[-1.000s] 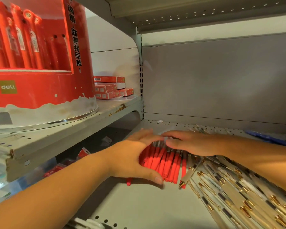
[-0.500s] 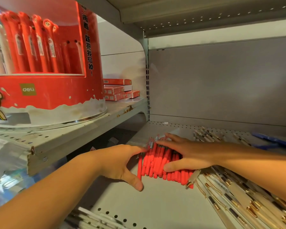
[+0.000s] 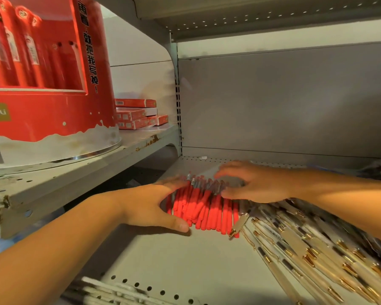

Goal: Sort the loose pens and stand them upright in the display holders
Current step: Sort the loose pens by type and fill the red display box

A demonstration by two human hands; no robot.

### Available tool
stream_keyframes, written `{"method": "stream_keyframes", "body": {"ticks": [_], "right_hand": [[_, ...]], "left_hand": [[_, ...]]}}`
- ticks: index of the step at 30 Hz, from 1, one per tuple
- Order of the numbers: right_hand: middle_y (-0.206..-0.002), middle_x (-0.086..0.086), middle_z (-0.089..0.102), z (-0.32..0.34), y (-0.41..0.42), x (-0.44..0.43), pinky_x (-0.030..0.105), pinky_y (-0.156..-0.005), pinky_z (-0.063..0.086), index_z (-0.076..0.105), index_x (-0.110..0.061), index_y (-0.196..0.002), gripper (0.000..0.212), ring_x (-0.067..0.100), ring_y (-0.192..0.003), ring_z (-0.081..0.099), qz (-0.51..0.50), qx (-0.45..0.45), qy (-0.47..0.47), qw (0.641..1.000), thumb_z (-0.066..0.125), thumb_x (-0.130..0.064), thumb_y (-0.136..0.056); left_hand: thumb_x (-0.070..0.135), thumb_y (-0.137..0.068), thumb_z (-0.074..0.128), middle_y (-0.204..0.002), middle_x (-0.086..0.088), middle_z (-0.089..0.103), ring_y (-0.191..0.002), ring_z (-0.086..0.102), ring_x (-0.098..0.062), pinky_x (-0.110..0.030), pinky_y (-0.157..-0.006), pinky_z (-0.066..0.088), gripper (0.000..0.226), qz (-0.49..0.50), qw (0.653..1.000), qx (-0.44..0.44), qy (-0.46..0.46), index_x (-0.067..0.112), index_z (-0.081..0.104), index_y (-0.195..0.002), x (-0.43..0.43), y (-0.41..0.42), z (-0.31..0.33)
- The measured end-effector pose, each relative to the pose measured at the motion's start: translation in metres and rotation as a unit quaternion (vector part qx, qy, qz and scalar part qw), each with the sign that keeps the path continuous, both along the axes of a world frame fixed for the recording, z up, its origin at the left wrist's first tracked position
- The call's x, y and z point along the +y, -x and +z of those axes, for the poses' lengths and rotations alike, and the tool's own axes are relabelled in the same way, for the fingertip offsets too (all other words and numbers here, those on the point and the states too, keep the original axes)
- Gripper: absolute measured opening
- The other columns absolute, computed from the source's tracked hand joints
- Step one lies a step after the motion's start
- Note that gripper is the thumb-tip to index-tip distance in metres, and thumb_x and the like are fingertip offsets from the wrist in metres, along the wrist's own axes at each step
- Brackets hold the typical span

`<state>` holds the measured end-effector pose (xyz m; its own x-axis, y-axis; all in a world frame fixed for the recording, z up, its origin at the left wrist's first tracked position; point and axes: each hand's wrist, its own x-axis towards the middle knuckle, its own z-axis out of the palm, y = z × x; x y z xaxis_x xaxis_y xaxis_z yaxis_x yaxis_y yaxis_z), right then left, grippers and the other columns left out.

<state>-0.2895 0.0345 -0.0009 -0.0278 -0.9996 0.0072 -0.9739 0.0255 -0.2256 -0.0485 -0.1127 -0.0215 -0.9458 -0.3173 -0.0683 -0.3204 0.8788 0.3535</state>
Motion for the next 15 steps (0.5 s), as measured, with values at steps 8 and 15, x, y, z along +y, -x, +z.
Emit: {"method": "stream_keyframes", "body": {"ticks": [8,15], "right_hand": [[-0.122,-0.027,0.053,-0.01,-0.006,0.059,0.022,-0.108,0.032,0.058,-0.046,-0.119,0.03,-0.01,-0.118,0.04,0.059,0.076,-0.013,0.995,0.053,-0.027,-0.097],[-0.115,-0.022,0.048,-0.012,-0.003,0.083,0.017,-0.094,0.034,0.058,-0.045,-0.11,0.021,-0.007,-0.111,0.039,0.022,0.098,-0.011,0.995,0.046,-0.031,-0.1]], "left_hand": [[0.083,-0.074,0.036,-0.138,0.019,0.053,-0.123,0.051,-0.007,-0.021,-0.103,0.035,0.069,0.004,0.999,0.004,0.034,0.05,0.044,-0.134,0.041,0.031,0.032],[0.041,-0.103,0.034,-0.118,0.004,0.058,-0.106,0.053,-0.019,-0.034,-0.092,0.043,0.032,-0.072,0.99,0.002,0.124,0.026,0.057,-0.119,0.066,0.079,0.033]]}}
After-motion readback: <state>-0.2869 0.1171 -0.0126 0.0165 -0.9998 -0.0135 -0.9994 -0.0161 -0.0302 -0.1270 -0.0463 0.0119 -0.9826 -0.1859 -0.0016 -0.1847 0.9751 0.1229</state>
